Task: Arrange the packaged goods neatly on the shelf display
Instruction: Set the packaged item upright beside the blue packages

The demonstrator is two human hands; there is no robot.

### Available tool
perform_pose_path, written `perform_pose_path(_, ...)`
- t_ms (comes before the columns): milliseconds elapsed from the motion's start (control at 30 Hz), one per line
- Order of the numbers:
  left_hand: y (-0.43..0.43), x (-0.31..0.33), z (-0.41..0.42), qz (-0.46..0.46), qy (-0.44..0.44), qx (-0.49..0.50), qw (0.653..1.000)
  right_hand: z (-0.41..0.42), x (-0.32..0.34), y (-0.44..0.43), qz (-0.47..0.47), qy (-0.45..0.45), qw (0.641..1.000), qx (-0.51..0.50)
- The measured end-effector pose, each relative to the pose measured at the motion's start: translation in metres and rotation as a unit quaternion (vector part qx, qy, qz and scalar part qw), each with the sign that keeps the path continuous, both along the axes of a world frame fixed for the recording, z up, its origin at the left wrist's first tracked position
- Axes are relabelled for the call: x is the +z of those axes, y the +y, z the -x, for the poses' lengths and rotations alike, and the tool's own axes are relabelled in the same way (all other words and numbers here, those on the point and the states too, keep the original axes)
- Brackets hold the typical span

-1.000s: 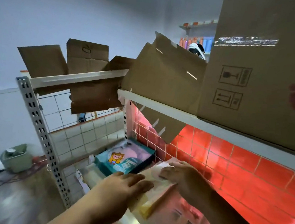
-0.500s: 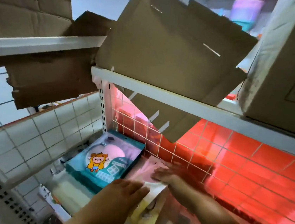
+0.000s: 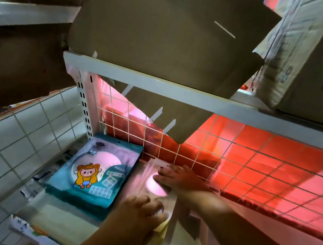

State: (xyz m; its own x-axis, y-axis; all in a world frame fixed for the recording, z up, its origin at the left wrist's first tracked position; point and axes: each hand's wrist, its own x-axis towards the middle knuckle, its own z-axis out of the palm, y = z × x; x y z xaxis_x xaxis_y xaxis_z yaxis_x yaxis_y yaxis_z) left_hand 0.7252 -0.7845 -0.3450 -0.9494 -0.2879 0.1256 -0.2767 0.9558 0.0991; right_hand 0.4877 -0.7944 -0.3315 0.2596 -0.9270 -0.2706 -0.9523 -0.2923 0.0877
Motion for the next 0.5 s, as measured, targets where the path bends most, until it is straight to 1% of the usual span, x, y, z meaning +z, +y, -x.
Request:
perform_pose_path(167,0.010,-0.003,0.003,0.019,-0.001,0.016,1.000,-0.004,-0.001,-0.008,-0.013,0.013,1.000,-0.017)
perform_pose_path(300,0.015,-0.013,0.005,0.007,0.002,0.038,0.999,-0.011,0.005,-0.007,-0.015,0.021,0.999,-0.024)
perform_pose_path(400,0.018,-0.018,0.008,0.001,0.010,0.050,0.999,-0.018,0.014,-0.003,-0.004,0.023,0.997,-0.072)
perform_pose_path(500,0.020,-0.019,0.010,-0.001,0.014,0.059,0.998,-0.018,0.019,0.000,-0.031,0.005,0.995,-0.100)
